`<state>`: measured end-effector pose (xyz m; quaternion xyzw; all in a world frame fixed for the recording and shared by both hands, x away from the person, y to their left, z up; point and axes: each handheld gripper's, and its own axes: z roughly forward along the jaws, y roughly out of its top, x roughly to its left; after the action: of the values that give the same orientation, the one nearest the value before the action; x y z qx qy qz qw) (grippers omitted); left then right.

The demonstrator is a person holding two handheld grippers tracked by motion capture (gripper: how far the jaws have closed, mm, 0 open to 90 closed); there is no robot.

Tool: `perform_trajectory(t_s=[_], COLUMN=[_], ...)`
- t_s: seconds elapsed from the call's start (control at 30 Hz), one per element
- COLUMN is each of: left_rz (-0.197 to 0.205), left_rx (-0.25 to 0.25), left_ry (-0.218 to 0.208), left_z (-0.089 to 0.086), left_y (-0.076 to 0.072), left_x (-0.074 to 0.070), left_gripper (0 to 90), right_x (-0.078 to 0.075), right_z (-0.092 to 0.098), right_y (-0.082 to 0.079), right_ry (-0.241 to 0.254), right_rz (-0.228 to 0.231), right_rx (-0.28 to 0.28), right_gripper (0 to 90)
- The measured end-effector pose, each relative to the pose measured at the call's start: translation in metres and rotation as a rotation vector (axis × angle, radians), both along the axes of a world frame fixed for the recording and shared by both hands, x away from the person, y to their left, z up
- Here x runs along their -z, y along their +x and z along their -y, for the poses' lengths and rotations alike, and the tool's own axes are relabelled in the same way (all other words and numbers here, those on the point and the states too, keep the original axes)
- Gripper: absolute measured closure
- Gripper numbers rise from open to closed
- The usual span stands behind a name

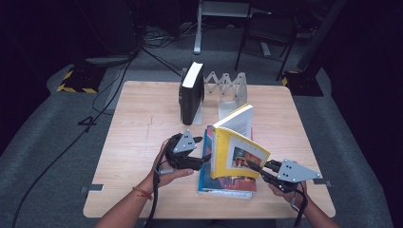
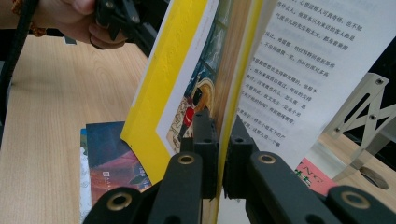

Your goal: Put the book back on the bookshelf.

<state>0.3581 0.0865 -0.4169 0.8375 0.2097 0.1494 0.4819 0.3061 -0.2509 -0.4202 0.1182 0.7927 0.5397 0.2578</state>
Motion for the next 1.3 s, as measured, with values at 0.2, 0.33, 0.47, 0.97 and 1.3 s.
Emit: perform_trajectory(t_s=[0.2,0.33,0.47,0.97,1.3], left_rz=[-0.037,-0.07,-0.096,-0.128,-0.032], left_rx=[0.014,0.033,0.041,0.138,0.101], left_ry=[0.054,0.085,0.087,0.066,0.004], left_z=[0.0,0.001,0.001,0.035,0.049], left_y=[-0.004,-0.009,-0.015,-0.034,-0.032], left_x=[0.014,0.025,0.035,0.045,0.033], left_gripper=[29.1,29.4,30.4,28.3,32.8], right_x=[0.0,0.0,0.0,0.002,0.005], right_z=[0.001,0.001,0.001,0.002,0.005], right_y=[-0.001,-0.002,-0.003,-0.007,-0.006], right_ry=[-0.01,-0.015,-0.019,-0.04,-0.056], right_rz=[0.003,0.005,0.003,0.005,-0.014], right_rx=[-0.006,-0.012,-0.014,-0.032,-0.031], right_gripper=[86.2,86.2,86.2,86.2,84.7])
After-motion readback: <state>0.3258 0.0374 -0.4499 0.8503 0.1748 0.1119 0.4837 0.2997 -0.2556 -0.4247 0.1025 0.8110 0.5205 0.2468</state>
